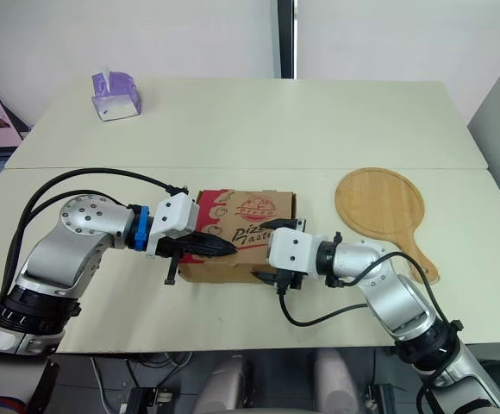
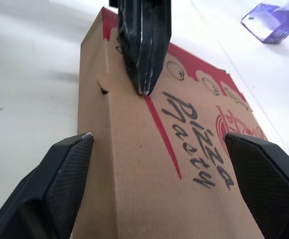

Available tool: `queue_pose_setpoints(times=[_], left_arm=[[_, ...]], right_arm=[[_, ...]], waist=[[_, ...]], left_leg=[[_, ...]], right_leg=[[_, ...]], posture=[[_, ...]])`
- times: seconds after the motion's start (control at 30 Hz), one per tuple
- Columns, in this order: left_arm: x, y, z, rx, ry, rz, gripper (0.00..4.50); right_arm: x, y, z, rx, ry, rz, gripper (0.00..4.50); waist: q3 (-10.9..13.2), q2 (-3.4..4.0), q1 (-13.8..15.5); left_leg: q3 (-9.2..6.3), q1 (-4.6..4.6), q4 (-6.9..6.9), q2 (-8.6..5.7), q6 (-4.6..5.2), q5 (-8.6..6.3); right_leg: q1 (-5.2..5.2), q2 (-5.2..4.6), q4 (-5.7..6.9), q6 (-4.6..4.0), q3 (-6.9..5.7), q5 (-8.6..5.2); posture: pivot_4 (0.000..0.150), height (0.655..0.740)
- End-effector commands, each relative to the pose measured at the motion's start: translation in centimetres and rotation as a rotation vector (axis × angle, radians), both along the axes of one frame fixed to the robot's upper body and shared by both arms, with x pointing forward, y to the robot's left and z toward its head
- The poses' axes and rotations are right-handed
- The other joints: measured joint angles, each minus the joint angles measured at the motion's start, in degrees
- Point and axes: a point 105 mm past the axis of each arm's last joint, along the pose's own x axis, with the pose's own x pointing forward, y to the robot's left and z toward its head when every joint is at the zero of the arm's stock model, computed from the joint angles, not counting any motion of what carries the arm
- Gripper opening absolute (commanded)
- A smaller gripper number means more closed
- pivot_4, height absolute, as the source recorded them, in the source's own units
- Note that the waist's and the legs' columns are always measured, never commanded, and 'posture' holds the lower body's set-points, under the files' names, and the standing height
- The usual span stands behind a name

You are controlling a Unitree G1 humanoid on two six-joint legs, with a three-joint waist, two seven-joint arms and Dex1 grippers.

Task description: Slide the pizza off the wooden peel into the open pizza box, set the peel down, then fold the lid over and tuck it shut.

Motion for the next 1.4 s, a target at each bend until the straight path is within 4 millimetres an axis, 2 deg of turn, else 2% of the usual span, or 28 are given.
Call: queue_pose_setpoints(times=[0.03, 0.27, 0.47, 0.67, 0.8, 1.17, 1.4], left_arm=[[-0.1, 0.1, 1.0, 0.004, -0.041, -0.012, 0.00], [0.0, 0.0, 1.2, 0.003, -0.045, -0.018, 0.00], [0.2, 0.1, 1.1, 0.009, -0.046, -0.012, 0.00], [0.4, 0.3, 1.1, 0.013, -0.047, -0.001, 0.00], [0.6, 0.5, 0.9, 0.019, -0.051, 0.008, 0.00], [1.1, 0.8, 0.9, 0.033, -0.071, 0.023, 0.00], [1.0, 0.6, 0.8, 0.029, -0.066, 0.014, 0.00]], right_arm=[[0.9, -0.5, 2.3, 0.050, -0.085, -0.037, 4.48], [0.9, -0.3, 2.2, 0.048, -0.090, -0.037, 4.48], [0.4, -0.6, -0.3, -0.064, -0.057, -0.019, 4.48], [0.8, -0.5, -0.6, -0.086, -0.093, -0.043, 4.48], [0.1, -0.3, -1.2, -0.105, -0.062, 0.001, 4.48], [-0.7, -1.5, -1.3, -0.136, 0.027, 0.041, 4.48], [0.6, -1.1, -1.2, -0.134, -0.043, -0.021, 4.48]], waist=[[0.00, 0.00, 0.01], [0.00, 0.00, 0.01], [0.00, 0.00, 0.02], [0.00, 0.00, 0.02], [0.00, 0.00, 0.03], [0.00, 0.00, 0.02], [0.00, 0.00, -0.01]], left_leg=[[-0.01, 0.00, 0.00, 0.00, 0.00, 0.00], [0.00, 0.00, 0.00, 0.00, 0.00, 0.00], [0.00, 0.00, 0.00, -0.01, 0.00, 0.00], [0.00, 0.00, 0.00, 0.00, 0.00, 0.00], [0.00, 0.00, 0.00, 0.00, 0.00, 0.00], [0.00, 0.00, 0.00, -0.01, 0.00, 0.00], [0.00, 0.00, 0.00, 0.00, 0.00, 0.00]], right_leg=[[0.00, 0.00, 0.00, 0.00, 0.00, 0.00], [0.00, 0.00, 0.00, 0.00, 0.00, 0.00], [0.00, 0.00, 0.00, 0.00, 0.00, 0.00], [0.00, 0.00, 0.00, 0.00, 0.00, 0.00], [0.00, 0.00, 0.00, 0.00, 0.00, 0.00], [0.00, 0.00, 0.00, 0.00, 0.00, 0.00], [0.00, 0.00, 0.00, 0.00, 0.00, 0.00]], posture=[[0.150, 0.7400], [0.150, 0.7400], [0.150, 0.7400], [0.150, 0.7400], [0.150, 0.7400], [0.150, 0.7400], [0.150, 0.7400]])
